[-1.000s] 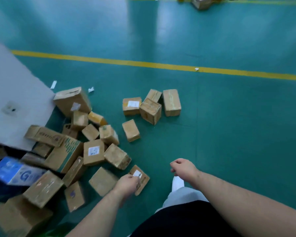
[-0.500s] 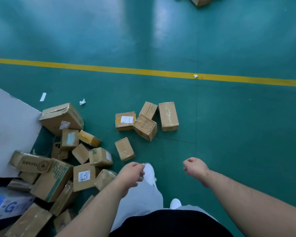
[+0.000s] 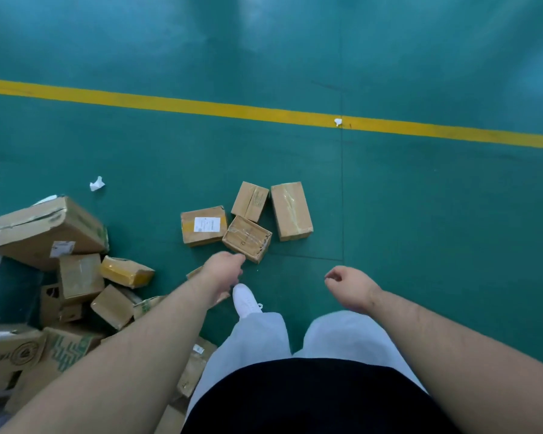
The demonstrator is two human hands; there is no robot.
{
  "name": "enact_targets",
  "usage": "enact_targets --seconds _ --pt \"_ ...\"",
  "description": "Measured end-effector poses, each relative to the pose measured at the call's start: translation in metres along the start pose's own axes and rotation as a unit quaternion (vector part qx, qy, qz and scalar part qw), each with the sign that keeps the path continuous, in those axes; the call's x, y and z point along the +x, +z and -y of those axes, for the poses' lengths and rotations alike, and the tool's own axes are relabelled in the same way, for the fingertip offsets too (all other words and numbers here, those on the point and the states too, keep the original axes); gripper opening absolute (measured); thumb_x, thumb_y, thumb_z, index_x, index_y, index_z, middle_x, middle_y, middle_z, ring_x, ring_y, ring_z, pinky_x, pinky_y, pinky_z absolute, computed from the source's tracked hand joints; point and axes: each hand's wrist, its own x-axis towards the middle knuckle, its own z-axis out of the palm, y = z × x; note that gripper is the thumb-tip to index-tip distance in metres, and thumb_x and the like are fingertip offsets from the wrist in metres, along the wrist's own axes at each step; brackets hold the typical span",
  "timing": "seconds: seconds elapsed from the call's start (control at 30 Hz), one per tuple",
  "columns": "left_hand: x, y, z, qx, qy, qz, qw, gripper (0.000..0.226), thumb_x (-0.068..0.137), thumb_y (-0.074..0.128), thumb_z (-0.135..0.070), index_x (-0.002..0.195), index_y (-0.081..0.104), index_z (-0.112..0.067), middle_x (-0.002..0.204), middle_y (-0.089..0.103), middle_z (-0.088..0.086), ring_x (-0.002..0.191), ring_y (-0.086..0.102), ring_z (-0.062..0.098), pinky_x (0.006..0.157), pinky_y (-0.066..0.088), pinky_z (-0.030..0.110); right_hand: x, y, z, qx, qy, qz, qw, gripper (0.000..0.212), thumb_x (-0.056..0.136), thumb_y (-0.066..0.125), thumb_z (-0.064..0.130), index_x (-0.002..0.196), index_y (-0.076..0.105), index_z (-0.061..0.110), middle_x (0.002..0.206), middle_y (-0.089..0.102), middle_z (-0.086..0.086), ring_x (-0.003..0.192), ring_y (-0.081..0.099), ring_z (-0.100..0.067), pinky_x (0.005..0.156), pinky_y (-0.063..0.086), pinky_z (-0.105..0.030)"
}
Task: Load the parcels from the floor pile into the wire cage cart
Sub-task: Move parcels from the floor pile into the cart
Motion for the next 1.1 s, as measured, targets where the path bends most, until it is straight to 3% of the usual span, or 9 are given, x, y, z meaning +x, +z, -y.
enact_targets --seconds 0.1,0.27,0.43,0.53,0.6,0.73,0.93,1.03,1.1 --pt "0.02 0.005 -0.036 0.009 0.009 0.039 0.999 0.022 0.109 0.042 -0.026 0.121 0.054 -0.012 0.111 0.062 0.003 0.105 0.059 0.021 0.082 0.044 0.033 0.025 -0.004 0.011 0.052 0.015 0.001 0.999 0.025 0.098 0.045 0.031 0.114 0.064 0.024 0.098 0.067 0.007 0.079 0.063 -0.013 0.065 0.048 -0.025" --pt "0.073 0.043 -0.038 0.034 -0.007 0.07 0.997 0.031 0.104 0.051 -0.036 0.127 0.058 -0.017 0.112 0.067 0.003 0.104 0.066 0.023 0.097 0.054 0.042 0.087 0.01 0.001 0.03 0.033 0.058 0.997 0.019 0.098 0.046 0.031 0.104 0.062 0.024 0.09 0.066 0.003 0.07 0.059 -0.015 0.058 0.044 -0.025" --pt "0.15 0.103 -0.021 0.009 -0.079 0.073 0.994 0.025 0.102 0.054 -0.036 0.114 0.062 -0.015 0.111 0.07 0.006 0.099 0.069 0.022 0.084 0.053 0.035 0.177 0.033 -0.029 0.041 0.053 0.131 0.989 0.021 0.097 0.044 0.027 0.079 0.053 0.028 0.071 0.055 0.005 0.057 0.048 -0.015 0.053 0.039 -0.026" --pt "0.201 0.134 -0.011 0.012 -0.118 0.087 0.989 0.027 0.1 0.057 -0.04 0.115 0.063 -0.018 0.109 0.072 0.004 0.1 0.071 0.022 0.081 0.053 0.034 0.235 0.04 -0.048 0.026 0.058 0.164 0.984 0.017 0.098 0.045 0.029 0.095 0.061 0.029 0.078 0.06 0.007 0.061 0.053 -0.013 0.053 0.039 -0.025" --pt "0.252 0.165 -0.01 0.039 -0.124 0.097 0.987 0.024 0.1 0.057 -0.041 0.11 0.064 -0.02 0.108 0.072 0.002 0.1 0.07 0.022 0.09 0.055 0.037 0.293 0.042 -0.069 0.019 0.069 0.173 0.982 0.021 0.098 0.045 0.032 0.106 0.064 0.027 0.086 0.064 0.006 0.066 0.057 -0.014 0.056 0.042 -0.026" --pt "0.347 0.213 -0.018 0.1 -0.098 0.088 0.986 0.021 0.098 0.057 -0.04 0.108 0.067 -0.024 0.106 0.071 -0.003 0.101 0.068 0.019 0.096 0.053 0.036 0.409 0.045 -0.108 0.017 0.111 0.165 0.98 0.03 0.098 0.044 0.033 0.119 0.064 0.023 0.105 0.069 0.001 0.086 0.065 -0.019 0.074 0.052 -0.029" --pt "0.502 0.265 -0.026 0.009 -0.138 0.064 0.988 0.03 0.101 0.055 -0.029 0.127 0.054 -0.015 0.103 0.063 0.005 0.112 0.065 0.031 0.104 0.051 0.048 0.569 0.061 -0.148 0.01 0.143 0.095 0.985 0.054 0.101 0.046 0.032 0.152 0.038 0.018 0.143 0.055 -0.009 0.12 0.057 -0.029 0.088 0.041 -0.028" --pt "0.559 0.277 -0.02 0.006 -0.146 0.058 0.988 0.056 0.098 0.056 -0.024 0.149 0.037 -0.016 0.133 0.056 0.011 0.118 0.06 0.033 0.106 0.05 0.049 0.628 0.075 -0.158 0.04 0.146 0.054 0.987 0.067 0.101 0.047 0.029 0.162 0.02 0.022 0.149 0.051 -0.014 0.122 0.058 -0.032 0.089 0.043 -0.029" --pt "0.585 0.283 -0.016 -0.015 -0.151 0.059 0.987 0.05 0.097 0.053 -0.015 0.146 0.042 -0.014 0.144 0.048 0.008 0.124 0.056 0.031 0.105 0.051 0.044 0.657 0.084 -0.161 0.073 0.154 0.042 0.984 0.07 0.1 0.047 0.022 0.163 0.018 0.027 0.146 0.052 -0.01 0.11 0.06 -0.026 0.08 0.045 -0.026"
